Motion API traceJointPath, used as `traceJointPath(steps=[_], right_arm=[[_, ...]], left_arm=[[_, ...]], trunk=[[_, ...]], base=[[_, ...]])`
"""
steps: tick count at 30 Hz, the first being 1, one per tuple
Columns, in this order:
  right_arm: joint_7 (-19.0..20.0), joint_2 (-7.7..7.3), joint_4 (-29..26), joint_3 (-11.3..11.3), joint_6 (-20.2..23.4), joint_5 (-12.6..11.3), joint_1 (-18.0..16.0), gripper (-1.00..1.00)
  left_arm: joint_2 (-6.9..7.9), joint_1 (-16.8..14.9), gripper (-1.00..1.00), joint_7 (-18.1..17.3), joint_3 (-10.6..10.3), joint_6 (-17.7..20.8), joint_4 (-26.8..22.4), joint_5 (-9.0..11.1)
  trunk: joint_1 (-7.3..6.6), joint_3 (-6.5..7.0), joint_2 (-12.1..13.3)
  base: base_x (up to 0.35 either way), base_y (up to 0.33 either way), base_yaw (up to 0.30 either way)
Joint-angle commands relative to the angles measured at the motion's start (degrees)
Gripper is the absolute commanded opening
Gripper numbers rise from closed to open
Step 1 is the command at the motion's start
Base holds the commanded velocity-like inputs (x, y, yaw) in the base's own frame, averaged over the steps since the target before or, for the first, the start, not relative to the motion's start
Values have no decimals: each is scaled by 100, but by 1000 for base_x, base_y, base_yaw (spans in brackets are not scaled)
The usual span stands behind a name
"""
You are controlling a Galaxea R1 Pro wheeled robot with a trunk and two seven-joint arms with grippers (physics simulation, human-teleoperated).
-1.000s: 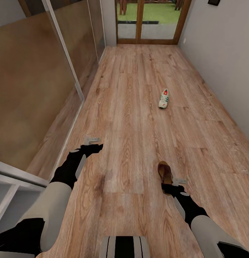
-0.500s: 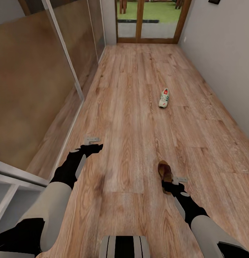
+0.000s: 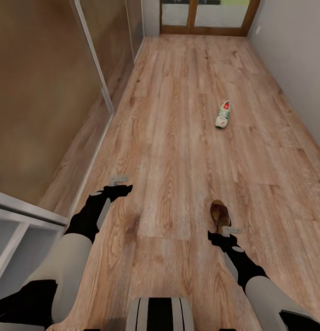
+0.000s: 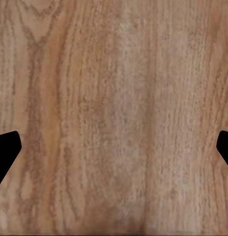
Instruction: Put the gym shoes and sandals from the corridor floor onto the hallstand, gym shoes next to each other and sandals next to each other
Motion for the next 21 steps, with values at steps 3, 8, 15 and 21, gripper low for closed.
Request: traceJointPath(steps=[3,8,15,21], right_arm=[[-1,3,2,-27,-13,50,-3,100],[-3,1,-3,-31,-13,49,-3,100],[-17,3,-5,-34,-13,49,-3,100],[-18,3,-5,-31,-13,49,-3,100]], left_arm=[[-9,-4,100,-46,35,31,-7,-23],[-9,-4,100,-46,40,25,-7,-23],[-9,-4,100,-46,42,23,-7,-23],[-9,-4,100,-38,43,23,-7,-23]], trunk=[[6,-95,-6],[12,-166,-8],[12,-172,-8],[12,-172,-8]], base=[[0,0,137],[0,0,69],[0,0,-131],[0,0,-131]])
